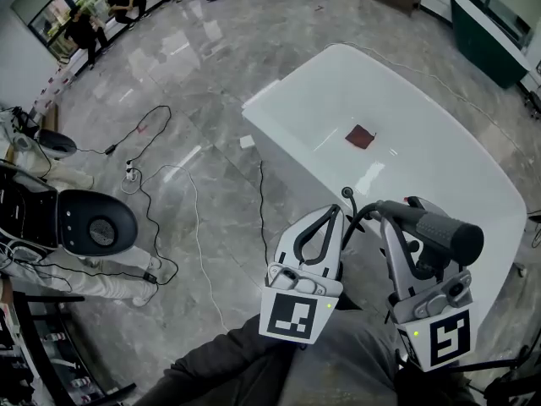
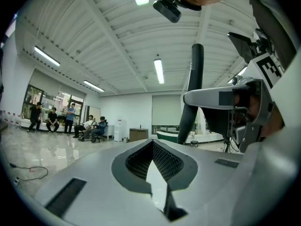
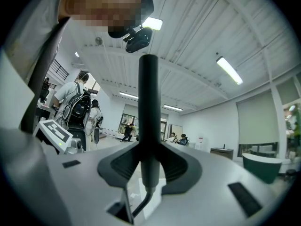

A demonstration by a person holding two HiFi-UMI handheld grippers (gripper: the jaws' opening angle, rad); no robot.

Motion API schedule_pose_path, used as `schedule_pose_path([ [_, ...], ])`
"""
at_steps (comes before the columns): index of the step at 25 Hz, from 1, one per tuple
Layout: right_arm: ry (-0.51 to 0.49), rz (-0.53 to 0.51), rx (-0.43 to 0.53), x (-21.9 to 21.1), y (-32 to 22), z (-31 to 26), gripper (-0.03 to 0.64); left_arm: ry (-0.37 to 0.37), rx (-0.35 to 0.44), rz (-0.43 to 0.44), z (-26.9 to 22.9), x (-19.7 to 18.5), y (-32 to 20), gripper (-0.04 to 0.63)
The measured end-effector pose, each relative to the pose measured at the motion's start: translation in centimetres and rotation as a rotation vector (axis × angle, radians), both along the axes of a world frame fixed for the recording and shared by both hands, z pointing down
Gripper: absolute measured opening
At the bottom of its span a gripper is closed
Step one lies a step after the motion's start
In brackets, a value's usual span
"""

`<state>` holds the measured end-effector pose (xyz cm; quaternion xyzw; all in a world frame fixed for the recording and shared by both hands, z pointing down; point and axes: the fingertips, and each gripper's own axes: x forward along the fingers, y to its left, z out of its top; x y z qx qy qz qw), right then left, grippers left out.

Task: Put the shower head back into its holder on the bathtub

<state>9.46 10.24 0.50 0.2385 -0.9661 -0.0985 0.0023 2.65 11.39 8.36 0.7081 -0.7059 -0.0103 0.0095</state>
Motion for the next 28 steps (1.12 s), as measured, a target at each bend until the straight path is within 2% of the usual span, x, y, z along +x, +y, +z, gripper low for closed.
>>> schedule_pose_path([
  [8,-0.022,-0.025,0.005,-0.7,-4.7,-0.5,0.143,0.002,-0.012,-0.002,0.5,0.0,-4.9,0.003],
  [17,-0.044,-0.039,0.072,-3.3,-8.2,-3.3,0.143,0.018,0.048,-0.013,-1.4,-2.5,-9.2,0.003],
  [23,-0.019,0.011,0.091,-6.5,-10.5,-3.6,0.143,0.029,0.075,0.039,-2.3,-5.6,-12.3,0.003],
  [28,0.005,0.069,0.04,-8.0,-12.2,-1.8,0.143,0.045,0.046,0.095,-1.6,-7.2,-13.9,0.003],
])
